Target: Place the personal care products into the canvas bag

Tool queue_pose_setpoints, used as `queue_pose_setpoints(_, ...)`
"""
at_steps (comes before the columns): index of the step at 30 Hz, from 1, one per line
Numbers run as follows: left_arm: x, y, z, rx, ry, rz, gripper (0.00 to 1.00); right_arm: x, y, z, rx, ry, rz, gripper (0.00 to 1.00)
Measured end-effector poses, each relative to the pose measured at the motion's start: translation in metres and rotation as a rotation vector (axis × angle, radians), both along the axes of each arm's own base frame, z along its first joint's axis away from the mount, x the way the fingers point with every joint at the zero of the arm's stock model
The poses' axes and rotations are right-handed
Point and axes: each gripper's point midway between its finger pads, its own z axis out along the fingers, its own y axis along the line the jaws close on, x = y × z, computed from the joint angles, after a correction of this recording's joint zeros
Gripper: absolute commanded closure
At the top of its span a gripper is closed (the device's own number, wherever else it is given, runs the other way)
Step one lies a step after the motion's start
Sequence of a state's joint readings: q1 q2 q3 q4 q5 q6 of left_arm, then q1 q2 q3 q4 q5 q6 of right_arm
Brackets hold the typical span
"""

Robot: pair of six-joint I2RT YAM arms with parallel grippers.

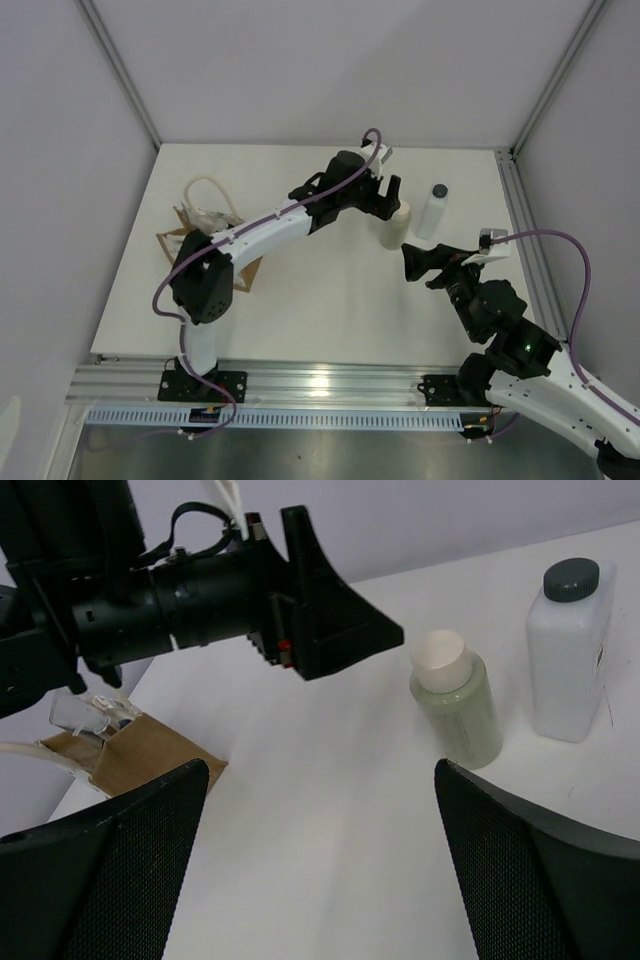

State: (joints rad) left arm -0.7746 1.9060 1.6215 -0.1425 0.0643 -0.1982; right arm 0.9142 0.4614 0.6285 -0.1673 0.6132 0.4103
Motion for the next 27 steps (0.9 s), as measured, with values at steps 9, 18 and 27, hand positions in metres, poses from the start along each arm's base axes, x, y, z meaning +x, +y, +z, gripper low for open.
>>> queue_pose_setpoints(9,0.011,-0.039,-0.023,0.047,-0.019,-0.076,0.01,0.000,0.000,0.000,0.001,0.000,0.000,0.02)
queue_pose_setpoints(18,0.016,-0.043,-0.055,0.112,0.007,-0.092,0.01,0.001,0.001,-0.002,-0.006,0.005,0.001,0.02)
queue_pose_setpoints(27,0.018,-0.057,-0.061,0.140,-0.007,-0.122,0.01,0.001,0.001,-0.002,-0.007,0.005,0.001,0.02)
